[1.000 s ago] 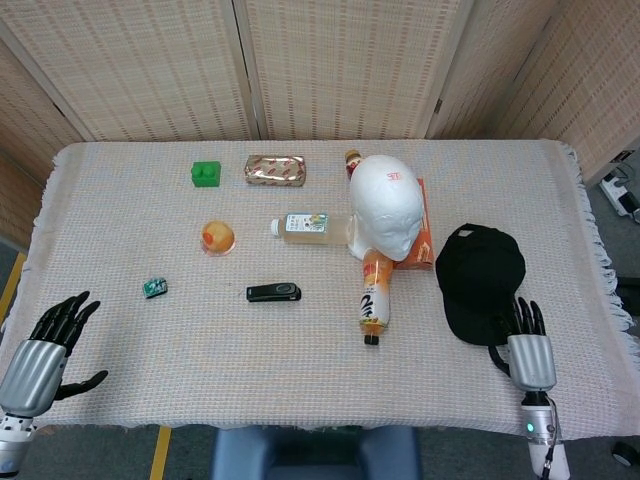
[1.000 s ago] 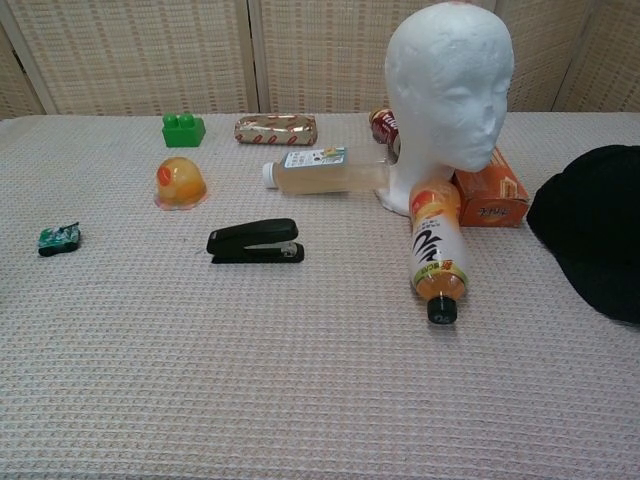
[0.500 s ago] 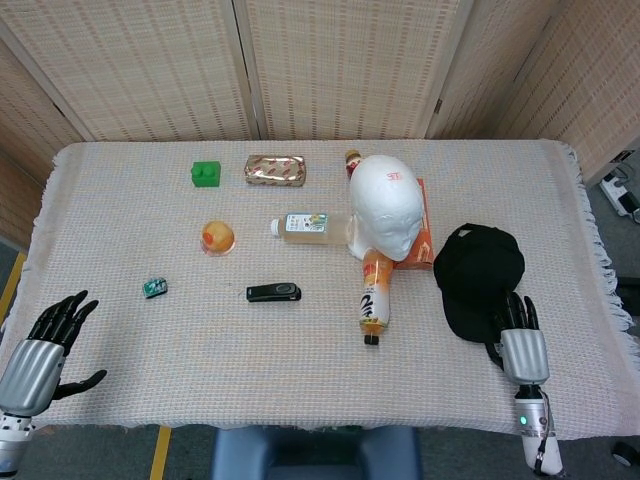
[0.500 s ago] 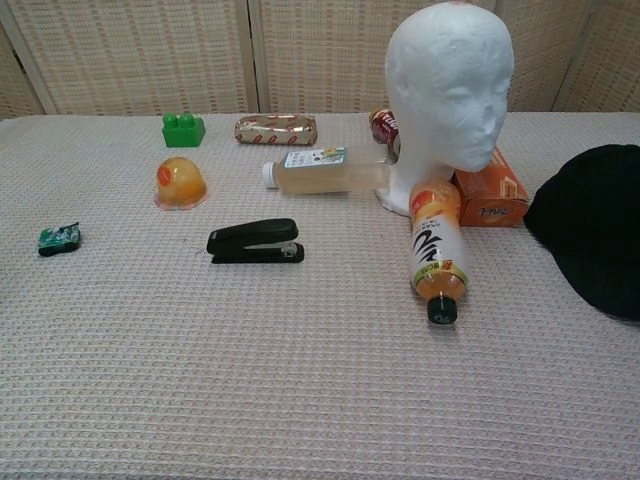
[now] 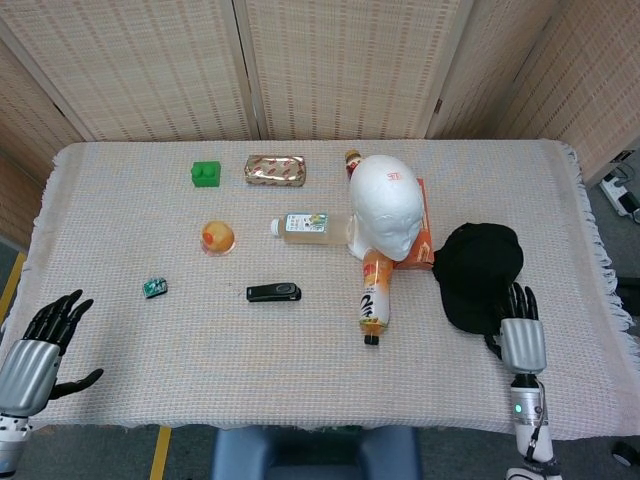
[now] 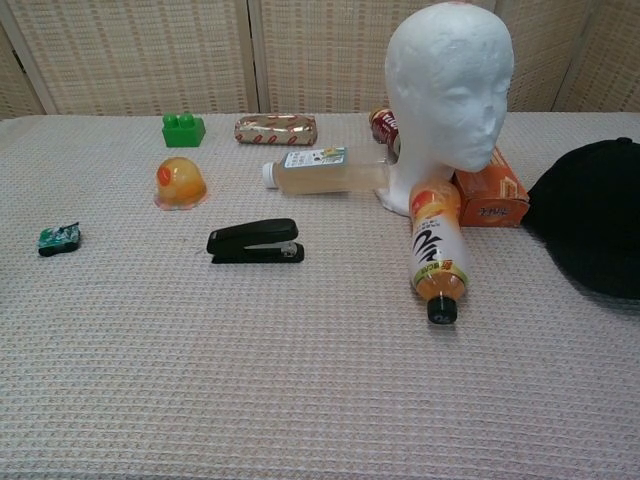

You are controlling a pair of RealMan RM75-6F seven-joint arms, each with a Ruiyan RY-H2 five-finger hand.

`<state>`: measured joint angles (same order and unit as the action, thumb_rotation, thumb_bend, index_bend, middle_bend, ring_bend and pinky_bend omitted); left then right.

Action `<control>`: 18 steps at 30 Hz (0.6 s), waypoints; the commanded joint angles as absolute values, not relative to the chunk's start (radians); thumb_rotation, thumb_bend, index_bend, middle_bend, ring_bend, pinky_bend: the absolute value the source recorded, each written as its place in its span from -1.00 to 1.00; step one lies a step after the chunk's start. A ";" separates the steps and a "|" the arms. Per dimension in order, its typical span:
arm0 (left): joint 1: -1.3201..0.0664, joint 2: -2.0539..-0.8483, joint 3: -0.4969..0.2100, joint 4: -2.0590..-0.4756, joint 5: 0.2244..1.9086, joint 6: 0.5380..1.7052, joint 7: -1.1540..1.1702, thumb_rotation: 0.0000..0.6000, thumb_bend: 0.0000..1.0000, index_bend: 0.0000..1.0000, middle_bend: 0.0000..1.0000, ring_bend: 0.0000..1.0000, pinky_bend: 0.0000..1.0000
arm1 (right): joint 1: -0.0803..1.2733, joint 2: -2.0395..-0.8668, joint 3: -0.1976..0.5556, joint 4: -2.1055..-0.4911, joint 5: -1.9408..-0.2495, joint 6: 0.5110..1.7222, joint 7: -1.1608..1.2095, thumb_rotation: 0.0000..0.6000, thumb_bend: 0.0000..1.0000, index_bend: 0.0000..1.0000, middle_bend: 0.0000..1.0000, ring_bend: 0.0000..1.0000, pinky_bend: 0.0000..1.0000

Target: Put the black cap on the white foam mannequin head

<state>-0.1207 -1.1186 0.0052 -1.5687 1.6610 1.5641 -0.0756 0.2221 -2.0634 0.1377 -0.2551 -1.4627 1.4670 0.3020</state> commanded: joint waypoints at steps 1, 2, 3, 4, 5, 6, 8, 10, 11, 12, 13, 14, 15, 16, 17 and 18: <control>-0.118 -1.117 0.004 -1.570 1.660 1.568 -0.077 1.00 -0.77 -0.83 -0.95 -1.00 -0.71 | 0.229 -2.060 0.149 -0.260 -1.452 1.475 0.315 1.00 -0.04 0.04 -1.00 -1.00 -1.00; -0.118 -1.116 0.003 -1.571 1.659 1.570 -0.078 1.00 -0.77 -0.83 -0.95 -1.00 -0.71 | 0.231 -2.058 0.153 -0.262 -1.448 1.479 0.318 1.00 -0.02 0.08 -1.00 -1.00 -1.00; -0.116 -1.116 0.003 -1.572 1.660 1.573 -0.079 1.00 -0.77 -0.83 -0.95 -1.00 -0.71 | 0.232 -2.054 0.158 -0.265 -1.444 1.483 0.321 1.00 0.00 0.11 -1.00 -1.00 -1.00; -0.115 -1.115 0.003 -1.572 1.661 1.576 -0.080 1.00 -0.77 -0.83 -0.95 -1.00 -0.71 | 0.233 -2.051 0.161 -0.269 -1.441 1.486 0.325 1.00 0.01 0.15 -1.00 -1.00 -1.00; -0.113 -1.115 0.003 -1.572 1.661 1.578 -0.080 1.00 -0.77 -0.83 -0.95 -1.00 -0.71 | 0.234 -2.047 0.164 -0.272 -1.438 1.489 0.328 1.00 0.01 0.18 -1.00 -1.00 -1.00; -0.112 -1.115 0.003 -1.572 1.663 1.581 -0.079 1.00 -0.77 -0.83 -0.95 -1.00 -0.71 | 0.235 -2.041 0.168 -0.277 -1.435 1.496 0.334 1.00 0.01 0.21 -0.99 -1.00 -1.00; -0.110 -1.115 0.003 -1.572 1.664 1.585 -0.079 1.00 -0.77 -0.83 -0.95 -1.00 -0.71 | 0.235 -2.031 0.175 -0.285 -1.430 1.509 0.341 1.00 0.02 0.29 -0.96 -1.00 -1.00; -0.109 -1.115 0.003 -1.572 1.665 1.587 -0.077 1.00 -0.77 -0.83 -0.95 -1.00 -0.70 | 0.237 -2.018 0.186 -0.297 -1.422 1.526 0.352 1.00 0.00 0.38 -0.89 -1.00 -1.00; -0.108 -1.116 0.003 -1.572 1.665 1.588 -0.075 1.00 -0.77 -0.83 -0.95 -1.00 -0.70 | 0.238 -2.013 0.191 -0.305 -1.419 1.534 0.356 1.00 -0.02 0.42 -0.86 -1.00 -1.00; -0.108 -1.116 0.002 -1.573 1.665 1.588 -0.073 1.00 -0.77 -0.83 -0.95 -1.00 -0.70 | 0.241 -2.006 0.198 -0.315 -1.414 1.548 0.361 1.00 -0.06 0.46 -0.83 -1.00 -1.00; -0.108 -1.117 0.002 -1.573 1.665 1.588 -0.072 1.00 -0.77 -0.83 -0.95 -1.00 -0.70 | 0.244 -2.000 0.205 -0.323 -1.411 1.560 0.364 1.00 -0.10 0.49 -0.80 -1.00 -1.00; -0.108 -1.117 0.002 -1.574 1.665 1.587 -0.071 1.00 -0.77 -0.83 -0.95 -1.00 -0.71 | 0.247 -1.994 0.211 -0.332 -1.407 1.572 0.367 1.00 -0.13 0.52 -0.78 -1.00 -1.00; -0.108 -1.118 0.002 -1.573 1.665 1.587 -0.070 1.00 -0.77 -0.83 -0.95 -1.00 -0.71 | 0.254 -1.985 0.221 -0.345 -1.403 1.589 0.369 1.00 -0.14 0.55 -0.76 -1.00 -1.00; -0.108 -1.118 0.002 -1.573 1.665 1.587 -0.069 1.00 -0.77 -0.83 -0.95 -1.00 -0.71 | 0.260 -1.979 0.230 -0.354 -1.399 1.601 0.367 1.00 -0.16 0.58 -0.75 -1.00 -1.00; -0.108 -1.118 0.002 -1.573 1.665 1.586 -0.069 1.00 -0.77 -0.83 -0.95 -1.00 -0.71 | 0.267 -1.972 0.240 -0.366 -1.394 1.611 0.365 1.00 -0.18 0.60 -0.73 -1.00 -1.00; -0.108 -1.118 0.002 -1.573 1.665 1.586 -0.070 1.00 -0.77 -0.83 -0.95 -1.00 -0.71 | 0.278 -1.962 0.256 -0.384 -1.384 1.622 0.362 1.00 -0.19 0.61 -0.73 -1.00 -1.00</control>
<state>-0.1082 -1.1181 0.0015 -1.5728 1.6651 1.5856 -0.0699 0.2616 -1.9782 0.2342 -0.3604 -1.3982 1.6051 0.3639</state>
